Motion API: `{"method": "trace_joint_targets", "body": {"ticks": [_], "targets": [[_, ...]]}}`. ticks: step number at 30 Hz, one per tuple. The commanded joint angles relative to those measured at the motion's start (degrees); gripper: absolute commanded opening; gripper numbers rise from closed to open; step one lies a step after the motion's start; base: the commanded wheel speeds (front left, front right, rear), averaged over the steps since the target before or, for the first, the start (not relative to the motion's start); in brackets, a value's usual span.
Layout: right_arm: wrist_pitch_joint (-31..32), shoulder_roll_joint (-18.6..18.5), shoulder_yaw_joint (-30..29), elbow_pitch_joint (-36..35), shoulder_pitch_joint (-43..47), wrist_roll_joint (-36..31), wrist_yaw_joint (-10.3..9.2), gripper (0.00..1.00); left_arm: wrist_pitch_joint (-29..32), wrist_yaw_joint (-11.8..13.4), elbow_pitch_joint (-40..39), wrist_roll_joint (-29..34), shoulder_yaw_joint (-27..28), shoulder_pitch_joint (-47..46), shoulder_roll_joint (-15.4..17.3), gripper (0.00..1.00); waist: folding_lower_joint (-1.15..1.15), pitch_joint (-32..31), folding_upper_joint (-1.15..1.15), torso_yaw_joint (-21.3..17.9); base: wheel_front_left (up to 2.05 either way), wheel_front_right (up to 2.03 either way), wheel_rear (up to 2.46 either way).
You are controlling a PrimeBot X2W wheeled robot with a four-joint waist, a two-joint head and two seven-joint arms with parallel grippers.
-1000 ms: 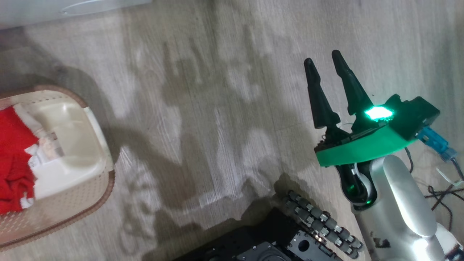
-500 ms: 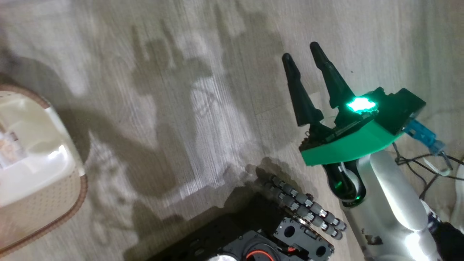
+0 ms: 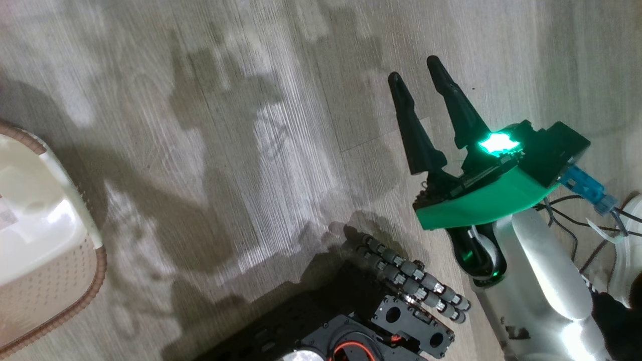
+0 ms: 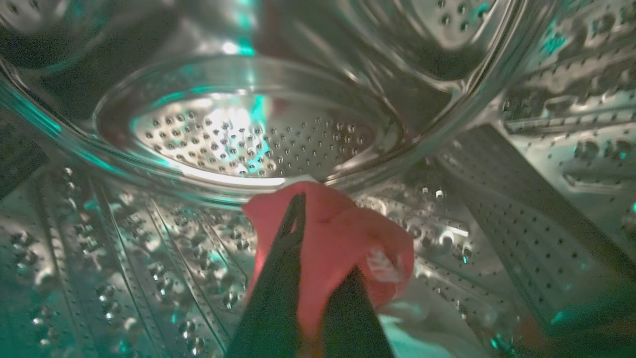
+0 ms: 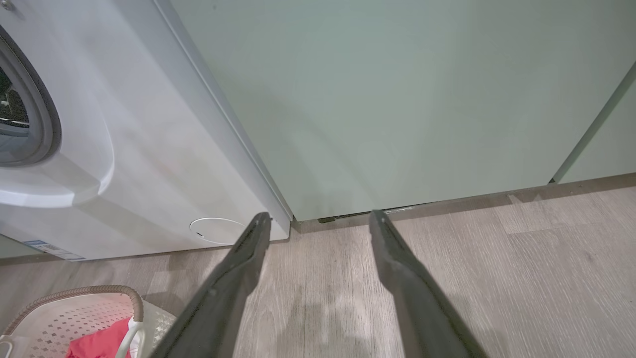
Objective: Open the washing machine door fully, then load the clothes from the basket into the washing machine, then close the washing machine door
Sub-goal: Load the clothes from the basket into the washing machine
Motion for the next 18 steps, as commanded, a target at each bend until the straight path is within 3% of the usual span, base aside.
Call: {"method": "trace_joint_targets", "body": {"ticks": [1, 11, 18], "targets": [[-0.53, -0.21, 0.38, -1.59, 2.07, -0.31, 0.0, 1.0, -0.29, 0.31, -1.5, 0.11, -0.48, -2.02, 1.08, 1.0, 0.0, 0.04, 0.0, 0.05, 0.0, 0.0, 0.0], [-0.53, -0.21, 0.75, -1.46, 0.56, -0.45, 0.0, 1.0, -3.74, 0.58, 4.39, -0.34, -1.63, -2.75, 0.47, 1.0, 0.0, -0.59, 0.0, 0.11, 0.0, 0.0, 0.0], [-0.53, -0.21, 0.2, -0.74, 0.29, -2.04, 0.0, 1.0, -6.45, -0.23, 7.17, -2.49, -1.37, -0.18, -2.42, 1.0, 0.0, -4.53, 0.0, 2.91, 0.0, 0.0, 0.0]]}}
